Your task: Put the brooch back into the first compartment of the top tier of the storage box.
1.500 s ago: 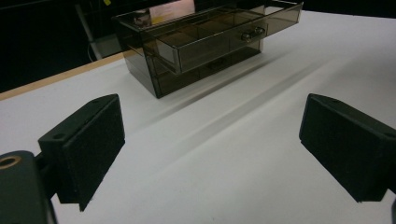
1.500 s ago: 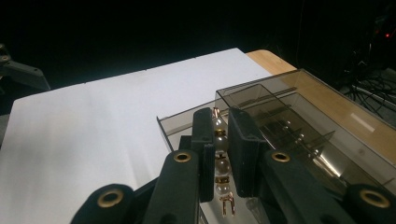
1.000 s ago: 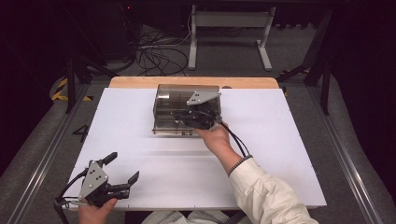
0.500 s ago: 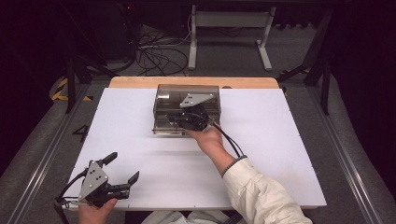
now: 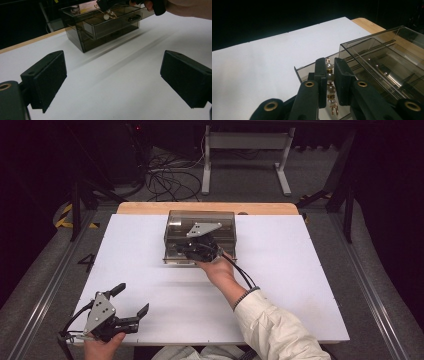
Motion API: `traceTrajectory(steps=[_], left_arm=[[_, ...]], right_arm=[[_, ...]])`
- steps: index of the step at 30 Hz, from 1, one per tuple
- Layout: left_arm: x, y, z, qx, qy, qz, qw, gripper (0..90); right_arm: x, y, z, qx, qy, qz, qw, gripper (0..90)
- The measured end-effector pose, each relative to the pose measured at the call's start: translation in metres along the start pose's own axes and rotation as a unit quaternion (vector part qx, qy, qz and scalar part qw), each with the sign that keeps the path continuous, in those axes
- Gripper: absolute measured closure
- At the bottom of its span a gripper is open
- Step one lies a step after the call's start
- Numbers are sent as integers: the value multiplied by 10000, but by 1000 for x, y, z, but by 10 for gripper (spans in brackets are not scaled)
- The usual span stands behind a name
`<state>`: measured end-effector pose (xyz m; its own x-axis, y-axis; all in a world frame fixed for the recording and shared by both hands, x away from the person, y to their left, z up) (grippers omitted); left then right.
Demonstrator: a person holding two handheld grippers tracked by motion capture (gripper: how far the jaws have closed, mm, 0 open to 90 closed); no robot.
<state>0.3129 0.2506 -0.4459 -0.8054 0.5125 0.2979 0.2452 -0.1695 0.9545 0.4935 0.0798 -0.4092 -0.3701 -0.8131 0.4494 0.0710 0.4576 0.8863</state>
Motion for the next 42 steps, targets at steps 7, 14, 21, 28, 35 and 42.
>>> traceTrajectory(steps=[7,14,21,28,35,42], left_arm=[[0,0,0,9,-5,3,10000,75],[0,0,0,6,-6,6,10000,75],[0,0,0,6,-4,5,10000,75],[1,0,1,-15,20,-1,10000,75],[1,0,1,-27,20,7,10000,75],[1,1,1,-29,30,-6,10000,75]], right_arm=[[-2,1,1,11,-13,8,10000,816],[-3,-1,1,-5,-54,77,10000,816],[-4,-2,0,-28,-114,128,9998,780],[1,2,2,28,-138,63,9999,625],[15,12,3,28,-87,-113,9999,342],[33,20,7,197,-142,-156,9996,192]])
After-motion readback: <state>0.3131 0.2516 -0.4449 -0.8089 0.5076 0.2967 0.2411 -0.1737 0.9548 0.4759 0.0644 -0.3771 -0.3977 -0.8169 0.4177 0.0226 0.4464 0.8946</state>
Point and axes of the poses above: each handheld gripper's, and its own axes: x roughly backward along the jaws, y roughly out of its top, z roughly to its left, the point moved 7 cm from there along -x, roughly forward along the jaws, and after that the axes turned 7 degrees about x, right-handed, at the moved point
